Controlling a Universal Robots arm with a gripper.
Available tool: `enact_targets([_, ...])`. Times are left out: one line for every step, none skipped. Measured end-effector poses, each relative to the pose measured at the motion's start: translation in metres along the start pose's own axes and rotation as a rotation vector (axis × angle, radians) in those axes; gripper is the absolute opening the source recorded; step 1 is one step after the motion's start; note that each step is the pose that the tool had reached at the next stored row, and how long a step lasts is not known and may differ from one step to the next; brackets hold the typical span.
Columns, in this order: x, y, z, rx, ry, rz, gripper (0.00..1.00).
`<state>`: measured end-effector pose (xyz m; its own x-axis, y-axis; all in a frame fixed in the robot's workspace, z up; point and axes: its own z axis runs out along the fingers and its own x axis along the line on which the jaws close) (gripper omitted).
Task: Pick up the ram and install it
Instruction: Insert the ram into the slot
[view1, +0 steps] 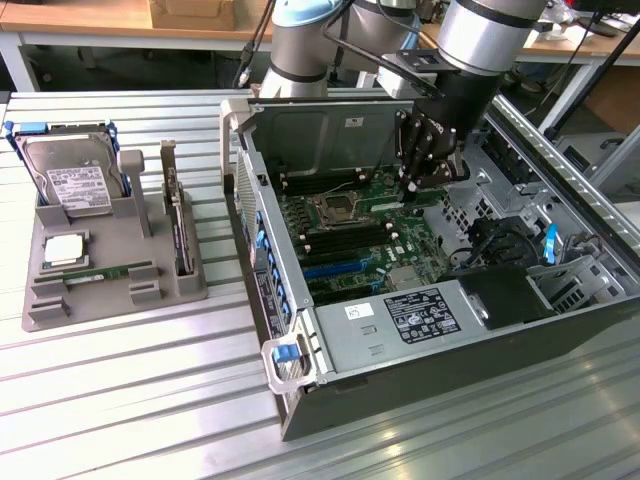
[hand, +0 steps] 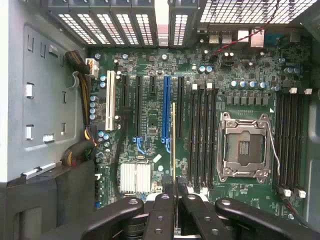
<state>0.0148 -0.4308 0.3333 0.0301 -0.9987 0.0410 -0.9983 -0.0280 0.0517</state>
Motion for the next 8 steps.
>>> enact_targets([0.0,0.0,0.0008,0.0001,-0.0001,0.0,0.12])
enact_targets([0.0,0.0,0.0011,0.0,-0.0001,0.0,0.12])
enact_targets([-0.0001,-0.0001,0.0017,0.0,-0.0001,0.0,0.12])
enact_targets([-0.0001,-0.0001,0.0025,0.0,-0.0001,0.0,0.12])
enact_targets([-0.0001,-0.0002,0.0031,0.0,-0.0001,0.0,0.12])
enact_targets([-0.0001,-0.0002,0.0036,0.0,-0.0002,0.0,0.12])
enact_targets([-0.0002,-0.0002,0.0041,0.0001,-0.0002,0.0,0.12])
enact_targets([-0.0002,-0.0003,0.0049,0.0001,-0.0002,0.0,0.12])
